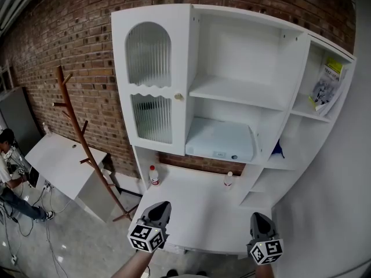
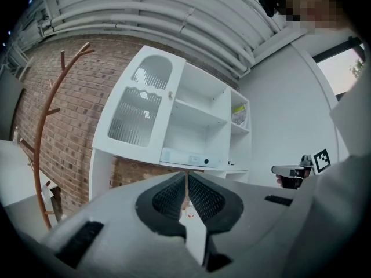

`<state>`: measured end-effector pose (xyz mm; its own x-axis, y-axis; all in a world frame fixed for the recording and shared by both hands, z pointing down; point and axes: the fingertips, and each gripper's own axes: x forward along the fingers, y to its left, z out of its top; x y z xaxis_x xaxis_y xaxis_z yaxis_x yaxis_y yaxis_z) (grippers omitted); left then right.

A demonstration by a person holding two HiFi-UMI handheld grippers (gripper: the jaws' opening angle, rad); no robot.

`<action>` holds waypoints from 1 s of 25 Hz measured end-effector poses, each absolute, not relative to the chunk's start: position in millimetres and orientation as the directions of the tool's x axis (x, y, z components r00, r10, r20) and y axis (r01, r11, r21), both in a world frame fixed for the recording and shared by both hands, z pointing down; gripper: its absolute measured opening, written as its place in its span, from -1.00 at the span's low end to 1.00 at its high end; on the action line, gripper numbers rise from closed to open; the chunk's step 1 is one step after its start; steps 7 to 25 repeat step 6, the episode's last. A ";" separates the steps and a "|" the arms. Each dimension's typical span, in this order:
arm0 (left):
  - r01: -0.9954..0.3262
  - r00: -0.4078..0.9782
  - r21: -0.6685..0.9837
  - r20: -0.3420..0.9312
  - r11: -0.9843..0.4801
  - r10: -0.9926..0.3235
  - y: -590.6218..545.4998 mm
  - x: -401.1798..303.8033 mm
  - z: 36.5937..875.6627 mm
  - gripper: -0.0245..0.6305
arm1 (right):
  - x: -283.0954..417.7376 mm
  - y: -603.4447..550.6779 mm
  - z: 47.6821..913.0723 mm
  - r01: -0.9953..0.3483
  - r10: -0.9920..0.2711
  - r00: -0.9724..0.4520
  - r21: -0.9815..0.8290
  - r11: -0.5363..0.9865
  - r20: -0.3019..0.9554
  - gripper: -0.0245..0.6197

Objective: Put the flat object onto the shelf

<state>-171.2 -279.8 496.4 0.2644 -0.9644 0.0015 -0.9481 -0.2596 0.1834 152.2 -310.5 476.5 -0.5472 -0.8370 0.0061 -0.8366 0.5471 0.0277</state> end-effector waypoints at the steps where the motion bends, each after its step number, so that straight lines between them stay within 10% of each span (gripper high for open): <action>1: -0.948 0.265 0.184 0.000 -0.260 -0.964 -279.7 -171.0 496.1 -0.82 | 152.2 -310.2 476.0 -0.836 -0.837 -0.548 0.028 0.547 0.005 -0.83; 25: -0.947 0.263 0.190 -0.002 -0.258 -0.965 -277.8 -171.6 495.5 -0.82 | 151.7 -307.9 475.4 -0.835 -0.835 -0.550 0.028 0.550 0.006 -0.83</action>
